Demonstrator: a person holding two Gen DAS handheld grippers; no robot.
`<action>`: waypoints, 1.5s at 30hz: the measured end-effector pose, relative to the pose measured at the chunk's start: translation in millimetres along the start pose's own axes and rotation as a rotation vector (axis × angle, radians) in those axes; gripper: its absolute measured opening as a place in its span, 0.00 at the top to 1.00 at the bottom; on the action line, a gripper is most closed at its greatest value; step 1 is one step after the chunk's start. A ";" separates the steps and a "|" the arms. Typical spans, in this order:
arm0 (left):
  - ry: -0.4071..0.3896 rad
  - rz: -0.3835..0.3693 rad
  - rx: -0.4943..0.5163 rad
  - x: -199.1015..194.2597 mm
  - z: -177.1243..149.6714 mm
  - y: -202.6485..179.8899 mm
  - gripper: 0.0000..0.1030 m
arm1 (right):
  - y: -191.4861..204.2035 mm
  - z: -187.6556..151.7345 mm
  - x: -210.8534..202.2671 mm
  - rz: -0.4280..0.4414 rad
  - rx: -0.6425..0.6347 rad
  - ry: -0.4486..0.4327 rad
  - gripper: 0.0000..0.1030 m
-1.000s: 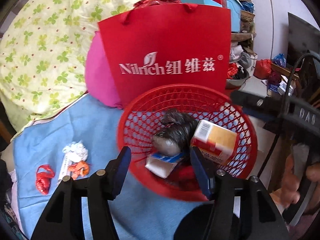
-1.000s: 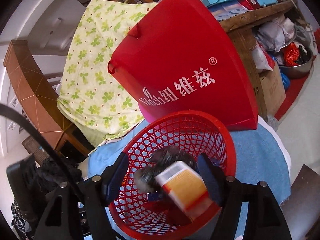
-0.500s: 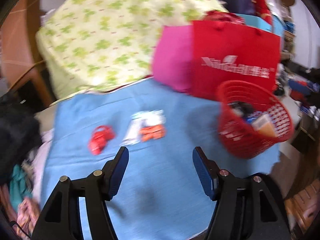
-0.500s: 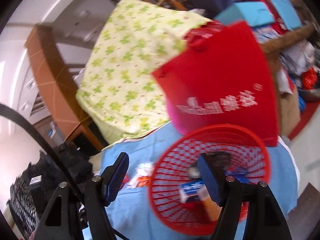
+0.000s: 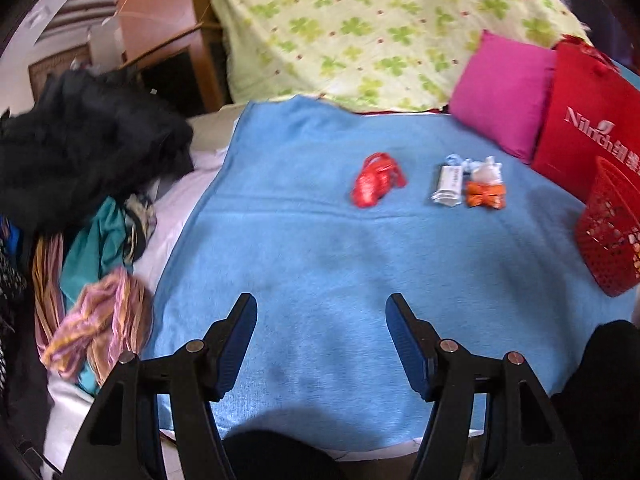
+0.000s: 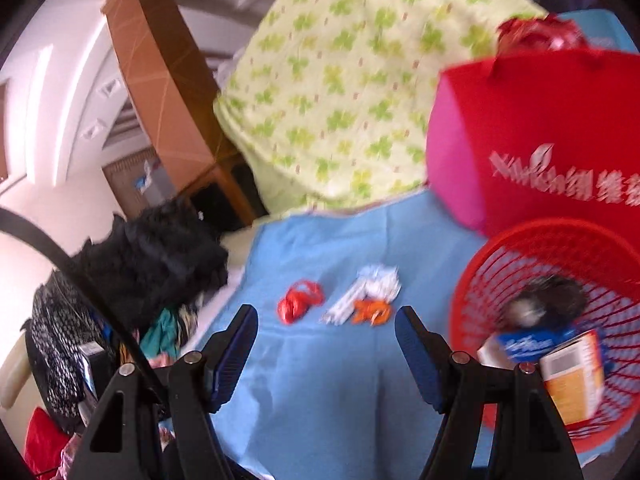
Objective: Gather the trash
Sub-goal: 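Return both grippers over the remaining trash on the blanket, then grasp the orange bag with the right gripper while the left grasps the white medicine box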
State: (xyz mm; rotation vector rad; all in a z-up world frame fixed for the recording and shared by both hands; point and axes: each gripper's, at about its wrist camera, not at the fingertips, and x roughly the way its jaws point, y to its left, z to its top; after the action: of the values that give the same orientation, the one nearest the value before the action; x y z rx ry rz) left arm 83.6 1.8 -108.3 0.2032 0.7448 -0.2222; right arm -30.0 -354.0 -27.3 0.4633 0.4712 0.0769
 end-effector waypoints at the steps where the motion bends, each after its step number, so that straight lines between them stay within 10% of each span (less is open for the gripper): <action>1: 0.005 -0.005 -0.007 4.5 -0.9 1.9 0.34 | 0.5 -2.9 14.1 -0.005 0.006 0.035 0.28; 23: 0.086 -0.081 0.013 71.6 21.5 -11.9 0.34 | -83.6 -17.8 300.2 -0.088 0.121 0.375 0.33; 27: 0.076 -0.125 0.031 85.4 44.0 -24.2 0.34 | -79.7 -21.3 298.8 -0.081 0.072 0.374 0.63; 38: 0.195 -0.351 0.168 185.3 131.6 -141.6 0.34 | -50.1 -67.3 204.3 -0.042 0.003 0.367 0.63; 45: 0.290 -0.309 0.184 239.6 145.2 -198.6 0.44 | -51.2 -102.0 183.2 -0.031 0.002 0.401 0.64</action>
State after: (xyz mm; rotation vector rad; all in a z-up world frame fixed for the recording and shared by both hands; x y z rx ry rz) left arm 294.6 -256.6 -189.7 0.2991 1.0444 -0.5652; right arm 85.0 -325.3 -207.7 0.4435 0.8716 0.1406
